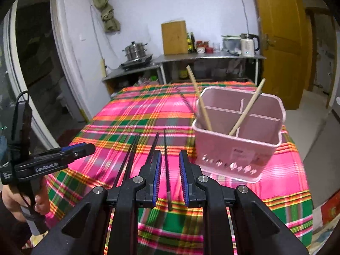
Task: Organize utensils
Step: 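Move both open tools back to the black chopsticks on the cloth, then close the left tool on black chopsticks while the right tool grasps black chopsticks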
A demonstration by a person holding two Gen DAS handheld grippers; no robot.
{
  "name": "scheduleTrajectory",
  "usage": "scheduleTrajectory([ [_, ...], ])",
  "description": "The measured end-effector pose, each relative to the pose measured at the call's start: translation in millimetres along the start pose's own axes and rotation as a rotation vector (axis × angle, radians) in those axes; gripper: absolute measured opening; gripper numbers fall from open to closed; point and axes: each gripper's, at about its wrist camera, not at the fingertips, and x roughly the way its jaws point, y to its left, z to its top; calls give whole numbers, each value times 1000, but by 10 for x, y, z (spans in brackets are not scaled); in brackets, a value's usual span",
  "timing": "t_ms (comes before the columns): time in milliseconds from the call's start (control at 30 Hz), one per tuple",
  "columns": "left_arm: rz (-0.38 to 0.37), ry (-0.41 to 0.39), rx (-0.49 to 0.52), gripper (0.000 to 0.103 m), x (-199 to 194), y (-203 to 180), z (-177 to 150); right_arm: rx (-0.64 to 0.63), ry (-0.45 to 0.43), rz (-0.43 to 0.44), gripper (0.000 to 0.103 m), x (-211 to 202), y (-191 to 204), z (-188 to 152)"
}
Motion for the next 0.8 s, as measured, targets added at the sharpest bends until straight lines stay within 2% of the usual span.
scheduleTrajectory([
  [300, 51, 78, -16, 38, 469, 188, -126, -11, 82, 23, 18, 369, 51, -149],
  [600, 96, 123, -1, 35, 842, 256, -175, -35, 153, 25, 18, 777, 121, -208],
  [800, 126, 139, 27, 29, 952, 261, -208, -82, 189, -6, 17, 1076, 184, -192],
])
